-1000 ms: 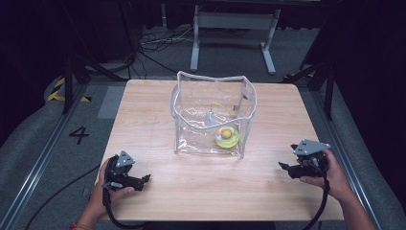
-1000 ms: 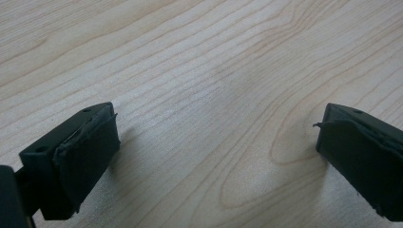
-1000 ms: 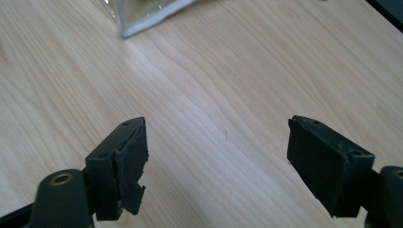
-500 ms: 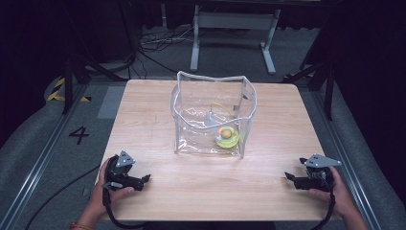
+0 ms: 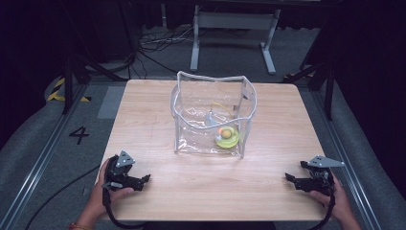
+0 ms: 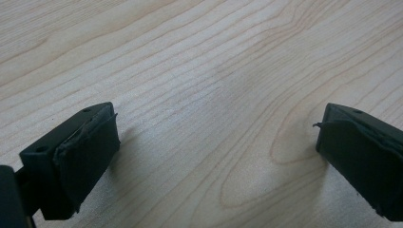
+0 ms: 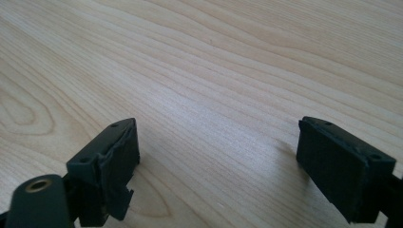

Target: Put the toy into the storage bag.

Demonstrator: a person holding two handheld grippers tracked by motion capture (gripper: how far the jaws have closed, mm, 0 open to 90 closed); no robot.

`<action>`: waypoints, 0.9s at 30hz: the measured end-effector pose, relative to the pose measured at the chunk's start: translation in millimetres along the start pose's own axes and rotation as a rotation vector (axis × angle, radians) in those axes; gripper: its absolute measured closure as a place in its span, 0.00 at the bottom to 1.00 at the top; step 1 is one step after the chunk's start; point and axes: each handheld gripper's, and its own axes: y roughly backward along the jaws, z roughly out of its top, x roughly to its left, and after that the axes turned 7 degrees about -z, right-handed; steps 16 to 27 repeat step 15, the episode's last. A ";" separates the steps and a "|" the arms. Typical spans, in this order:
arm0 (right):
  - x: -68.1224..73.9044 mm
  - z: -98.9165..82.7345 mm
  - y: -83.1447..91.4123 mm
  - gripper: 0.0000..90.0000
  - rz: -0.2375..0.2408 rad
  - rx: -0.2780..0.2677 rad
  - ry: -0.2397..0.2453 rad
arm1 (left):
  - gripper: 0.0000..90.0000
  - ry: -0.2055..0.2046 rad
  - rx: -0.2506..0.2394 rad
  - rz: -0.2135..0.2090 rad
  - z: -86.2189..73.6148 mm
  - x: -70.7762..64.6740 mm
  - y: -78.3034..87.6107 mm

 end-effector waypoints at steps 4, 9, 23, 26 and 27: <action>0.1 0.2 -0.5 0.13 -0.011 0.007 -0.008 | 0.01 0.004 0.000 -0.001 -0.1 -0.2 -0.1; 0.1 0.3 -0.6 0.13 -0.012 0.007 -0.010 | 0.01 0.004 0.003 0.003 0.2 -0.3 0.0; 0.1 0.3 -0.6 0.13 -0.012 0.007 -0.010 | 0.00 0.001 0.000 0.013 0.7 -0.3 -0.5; 0.1 0.3 -0.6 0.13 -0.012 0.007 -0.010 | 0.00 0.001 0.000 0.013 0.7 -0.3 -0.5; 0.1 0.3 -0.6 0.13 -0.012 0.007 -0.010 | 0.00 0.001 0.000 0.013 0.7 -0.3 -0.5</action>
